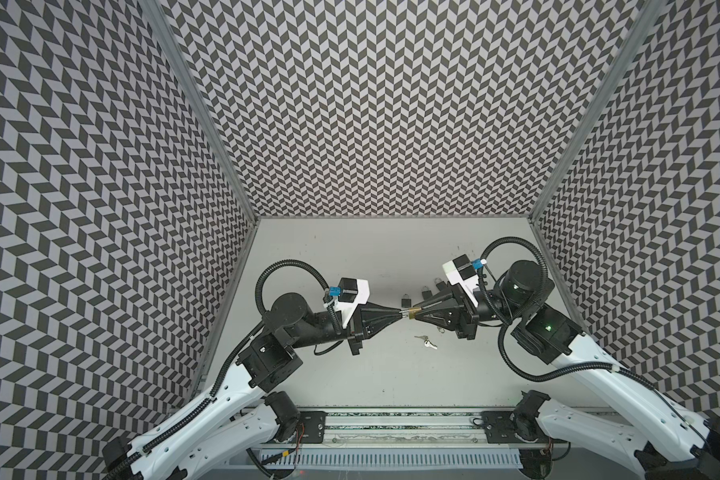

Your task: Lock with the key

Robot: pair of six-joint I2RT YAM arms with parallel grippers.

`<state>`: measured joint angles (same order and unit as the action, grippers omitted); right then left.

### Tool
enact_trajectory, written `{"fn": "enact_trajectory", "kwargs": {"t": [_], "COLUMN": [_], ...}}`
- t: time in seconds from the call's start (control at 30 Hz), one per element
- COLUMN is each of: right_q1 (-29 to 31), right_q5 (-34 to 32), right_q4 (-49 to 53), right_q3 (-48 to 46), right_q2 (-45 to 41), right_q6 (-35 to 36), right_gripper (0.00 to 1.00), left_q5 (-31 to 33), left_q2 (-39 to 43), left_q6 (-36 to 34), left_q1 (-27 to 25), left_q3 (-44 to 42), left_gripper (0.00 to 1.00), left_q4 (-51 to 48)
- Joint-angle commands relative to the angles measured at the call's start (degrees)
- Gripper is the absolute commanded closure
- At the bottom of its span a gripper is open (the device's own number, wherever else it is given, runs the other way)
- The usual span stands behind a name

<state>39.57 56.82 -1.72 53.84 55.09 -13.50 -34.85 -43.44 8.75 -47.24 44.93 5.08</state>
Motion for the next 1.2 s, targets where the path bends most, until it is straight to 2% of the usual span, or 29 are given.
{"fn": "enact_trajectory", "kwargs": {"t": [0.0, 0.17, 0.3, 0.4, 0.47, 0.63, 0.8, 0.97, 1.17], "right_q1": [-0.1, -0.1, 0.0, 2.4, 4.7, 4.8, 3.8, -0.2, -0.3], "right_q5": [-0.6, -1.2, -1.7, -1.8, -1.8, -1.5, -5.5, -1.7, -1.0], "right_q4": [-2.2, -1.3, 0.1, 1.0, 2.0, -1.5, -1.8, -7.5, -6.9], "right_q3": [0.6, 1.0, 0.9, 1.5, 2.5, 1.0, -0.4, -2.3, -1.5], "right_q2": [-0.9, -1.0, -0.2, 1.7, 3.5, 3.0, -0.7, -3.5, -2.4], "right_q6": [1.0, 2.2, 4.0, 5.4, 7.5, 5.6, 4.6, -0.4, -0.6], "right_gripper": [1.0, 1.0, 1.0, 1.0, 1.0, 1.0, 1.0, 1.0, 1.0], "left_q5": [-0.8, -2.8, -7.1, -8.8, -8.3, -6.2, -2.6, -1.6, -2.0], "left_q2": [0.2, 0.2, -1.0, -3.6, -5.1, -4.8, -1.8, 0.1, 0.3], "left_q6": [0.2, 1.2, 2.4, 2.8, 2.9, 2.7, 2.1, 2.0, 2.4], "left_q1": [-0.3, -0.4, -0.5, -2.3, -4.1, -4.9, -4.6, -4.2, -4.1], "left_q3": [1.9, 2.0, 2.1, 2.6, 2.4, 1.9, 1.4, 1.0, 1.0], "left_gripper": [1.0, 1.0, 1.0, 1.0, 1.0, 1.0, 1.0, 1.0, 1.0], "left_q4": [0.4, 0.6, 2.3, 3.6, 4.8, 5.7, 3.2, 1.8, 2.4]}}
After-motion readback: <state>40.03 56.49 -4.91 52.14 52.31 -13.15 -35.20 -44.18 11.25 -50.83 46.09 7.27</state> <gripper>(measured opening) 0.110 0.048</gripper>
